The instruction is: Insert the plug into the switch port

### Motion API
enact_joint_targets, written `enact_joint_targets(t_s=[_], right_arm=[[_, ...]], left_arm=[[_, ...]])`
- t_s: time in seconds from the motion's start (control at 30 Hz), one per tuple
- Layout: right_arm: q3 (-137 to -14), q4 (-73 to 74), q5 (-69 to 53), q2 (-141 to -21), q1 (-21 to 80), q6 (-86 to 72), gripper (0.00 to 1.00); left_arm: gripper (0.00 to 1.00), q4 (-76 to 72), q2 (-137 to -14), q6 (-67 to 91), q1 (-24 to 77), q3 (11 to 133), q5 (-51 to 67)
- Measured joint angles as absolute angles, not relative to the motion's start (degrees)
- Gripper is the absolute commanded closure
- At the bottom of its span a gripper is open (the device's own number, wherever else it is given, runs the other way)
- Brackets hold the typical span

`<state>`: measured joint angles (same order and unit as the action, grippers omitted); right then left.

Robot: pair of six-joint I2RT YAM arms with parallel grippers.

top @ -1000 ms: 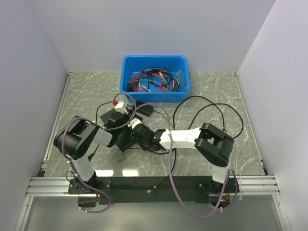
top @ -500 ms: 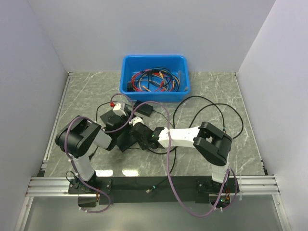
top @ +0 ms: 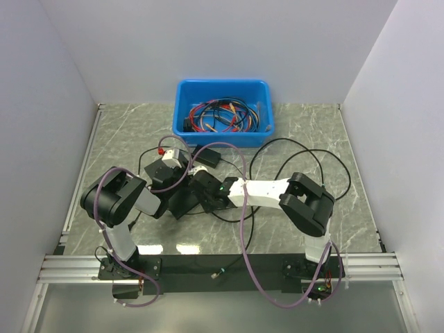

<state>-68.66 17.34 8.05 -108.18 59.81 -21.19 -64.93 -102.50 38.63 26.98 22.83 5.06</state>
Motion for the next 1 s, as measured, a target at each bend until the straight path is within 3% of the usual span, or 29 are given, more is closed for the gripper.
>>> enact_joint_targets(t_s=[0.57,0.67,1.0], right_arm=[[-67.8,15.9,7.3,-105.8,58.8,-18.7,1.0],[-68.1,8.3,7.7,-105.9,58.2,-18.9,1.0],[-67.8,6.1,7.9,-105.9,57.6,-18.7,1.0]], left_arm=[[0.42,-65.4,-102.3,38.8,27.1,22.7,3.8],[0.42,-66.1,-101.2,42.1,29.4,22.5,5.5],[0.42,-65.6,-100.4,43.2,29.3,22.5,3.7]])
